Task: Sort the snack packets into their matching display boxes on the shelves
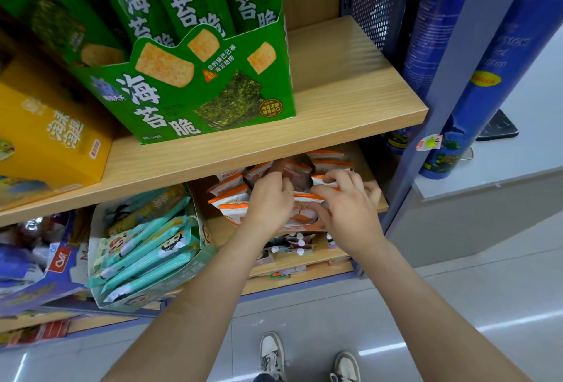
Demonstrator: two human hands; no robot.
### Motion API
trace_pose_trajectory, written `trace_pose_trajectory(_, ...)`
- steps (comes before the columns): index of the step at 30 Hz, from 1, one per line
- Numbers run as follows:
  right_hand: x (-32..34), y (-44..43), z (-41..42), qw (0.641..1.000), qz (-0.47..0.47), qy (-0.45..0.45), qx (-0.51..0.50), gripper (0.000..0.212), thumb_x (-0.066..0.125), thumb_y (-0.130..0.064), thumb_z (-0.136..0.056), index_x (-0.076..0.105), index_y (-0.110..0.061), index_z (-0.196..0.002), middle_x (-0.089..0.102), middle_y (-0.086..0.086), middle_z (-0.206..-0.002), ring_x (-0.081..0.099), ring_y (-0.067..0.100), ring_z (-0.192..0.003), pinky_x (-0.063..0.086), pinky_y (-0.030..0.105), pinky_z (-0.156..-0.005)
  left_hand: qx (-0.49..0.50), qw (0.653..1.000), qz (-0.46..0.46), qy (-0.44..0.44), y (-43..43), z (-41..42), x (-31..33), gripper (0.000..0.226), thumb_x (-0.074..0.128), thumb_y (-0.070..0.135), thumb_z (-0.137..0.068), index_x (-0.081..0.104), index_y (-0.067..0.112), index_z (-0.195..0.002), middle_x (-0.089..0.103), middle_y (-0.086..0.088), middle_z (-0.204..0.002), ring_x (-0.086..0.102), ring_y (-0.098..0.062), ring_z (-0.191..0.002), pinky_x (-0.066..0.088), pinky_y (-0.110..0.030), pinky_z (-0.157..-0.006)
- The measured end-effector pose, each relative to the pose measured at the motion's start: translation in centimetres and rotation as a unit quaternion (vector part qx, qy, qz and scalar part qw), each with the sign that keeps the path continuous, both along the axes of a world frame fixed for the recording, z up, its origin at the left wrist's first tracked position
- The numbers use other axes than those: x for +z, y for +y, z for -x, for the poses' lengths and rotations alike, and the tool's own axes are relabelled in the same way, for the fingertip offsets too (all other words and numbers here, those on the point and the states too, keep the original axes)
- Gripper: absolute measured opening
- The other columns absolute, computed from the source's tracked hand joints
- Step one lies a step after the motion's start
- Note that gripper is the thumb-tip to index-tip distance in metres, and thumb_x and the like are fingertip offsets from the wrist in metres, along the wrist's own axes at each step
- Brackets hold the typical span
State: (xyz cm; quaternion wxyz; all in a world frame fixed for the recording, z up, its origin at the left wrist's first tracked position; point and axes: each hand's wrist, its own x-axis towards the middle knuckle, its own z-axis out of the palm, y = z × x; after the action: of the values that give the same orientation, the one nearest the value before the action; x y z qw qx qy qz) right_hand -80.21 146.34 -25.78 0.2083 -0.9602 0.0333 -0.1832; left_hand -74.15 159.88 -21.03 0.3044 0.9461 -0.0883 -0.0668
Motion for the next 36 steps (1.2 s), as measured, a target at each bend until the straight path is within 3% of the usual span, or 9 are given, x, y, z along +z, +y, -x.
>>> trace_pose_trajectory(3, 0.2, 0.1, 0.3, 1.0, 0.018, 0.007, 0.007, 0.028, 0.083, -0.029, -0.075, 0.073, -0.029, -0.101, 0.058, 0.003, -0.118, 0.039, 0.023, -0.116, 0.034, 0.051, -0.084, -0.033, 0.988, -0.154, 0.0, -0.3, -1.0, 0.2, 0.032, 0.038, 0.017, -0.101, 0.05, 0.009, -0.073, 0.053, -0.005, -0.071, 0.057, -0.029, -0.076, 0.037, -0.032, -0.062)
trace_pose_trajectory(7, 0.1, -0.1, 0.7, 1.0, 0.006, 0.017, 0.021, 0.025, 0.083, -0.024, -0.073, 0.072, -0.025, -0.095, 0.054, 0.007, -0.135, 0.036, 0.031, -0.131, 0.037, 0.058, -0.088, -0.048, 0.969, -0.227, -0.081, -0.1, -1.2, 0.0, 0.02, 0.048, 0.018, -0.097, 0.063, 0.015, -0.109, 0.068, -0.008, -0.097, 0.065, -0.029, -0.089, 0.054, -0.037, -0.073)
trace_pose_trajectory(15, -0.6, -0.2, 1.4, 0.999, 0.022, -0.012, 0.045, 0.025, 0.081, -0.02, -0.076, 0.067, -0.025, -0.096, 0.058, 0.0, -0.134, 0.038, 0.023, -0.133, 0.03, 0.056, -0.094, -0.083, 0.965, -0.179, -0.171, 1.4, 2.0, -0.4, 0.022, 0.052, 0.029, -0.099, 0.068, 0.023, -0.113, 0.058, -0.008, -0.112, 0.051, -0.029, -0.105, 0.045, -0.038, -0.085)
trace_pose_trajectory(20, -0.2, 0.3, 1.8, 0.998, 0.032, -0.015, 0.052, 0.055, 0.08, -0.032, -0.075, 0.049, -0.031, -0.121, 0.055, -0.006, -0.132, 0.044, 0.018, -0.129, 0.024, 0.054, -0.1, -0.148, 0.969, -0.145, -0.135, 2.7, 1.6, -0.7, 0.012, 0.047, 0.022, -0.1, 0.059, 0.019, -0.099, 0.061, 0.003, -0.087, 0.059, -0.022, -0.09, 0.045, -0.038, -0.078)
trace_pose_trajectory(23, 0.0, 0.5, 1.4, 0.995, 0.079, 0.012, 0.064, 0.066, 0.083, -0.041, -0.069, 0.054, -0.032, -0.127, 0.054, -0.003, -0.136, 0.039, 0.024, -0.134, 0.024, 0.058, -0.101, -0.184, 0.97, -0.119, -0.106, 2.7, 1.5, -0.6, 0.015, 0.046, 0.021, -0.101, 0.06, 0.022, -0.1, 0.056, 0.01, -0.088, 0.057, -0.016, -0.091, 0.045, -0.038, -0.082)
trace_pose_trajectory(27, -0.2, 0.3, 1.1, 0.993, 0.091, 0.042, 0.062, 0.056, 0.086, -0.042, -0.067, 0.064, -0.033, -0.117, 0.057, -0.002, -0.133, 0.039, 0.025, -0.134, 0.029, 0.061, -0.099, -0.103, 0.994, 0.017, -0.024, 3.7, 1.7, 0.4, 0.027, 0.046, 0.016, -0.101, 0.063, 0.026, -0.118, 0.063, 0.01, -0.103, 0.056, 0.0, -0.089, 0.043, -0.015, -0.077)
trace_pose_trajectory(29, -0.4, 0.4, 1.2, 0.993, 0.088, 0.041, 0.061, 0.054, 0.084, -0.042, -0.07, 0.063, -0.033, -0.118, 0.057, -0.003, -0.132, 0.04, 0.024, -0.132, 0.029, 0.06, -0.099, -0.083, 0.994, -0.048, -0.044, 4.3, 1.1, 0.5, 0.038, 0.047, 0.011, -0.097, 0.058, 0.027, -0.13, 0.062, 0.001, -0.115, 0.056, -0.011, -0.102, 0.043, -0.019, -0.085)
trace_pose_trajectory(32, -0.5, 0.6, 1.3, 0.995, 0.075, 0.035, 0.057, 0.052, 0.082, -0.041, -0.074, 0.061, -0.033, -0.12, 0.057, -0.004, -0.131, 0.045, 0.023, -0.129, 0.029, 0.06, -0.1, -0.083, 0.962, -0.251, -0.072, 4.1, 0.4, 0.0, 0.048, 0.051, 0.012, -0.091, 0.051, 0.026, -0.137, 0.062, -0.006, -0.123, 0.053, -0.03, -0.116, 0.043, -0.039, -0.094)
trace_pose_trajectory(36, -0.4, 0.6, 1.4, 0.996, 0.061, 0.035, 0.052, 0.052, 0.082, -0.04, -0.074, 0.061, -0.033, -0.121, 0.056, -0.004, -0.132, 0.044, 0.023, -0.129, 0.031, 0.059, -0.1, -0.043, 0.943, -0.298, -0.141, 3.5, 0.5, -0.2, 0.039, 0.057, 0.01, -0.086, 0.065, 0.029, -0.119, 0.068, -0.001, -0.109, 0.058, -0.029, -0.109, 0.04, -0.037, -0.084)
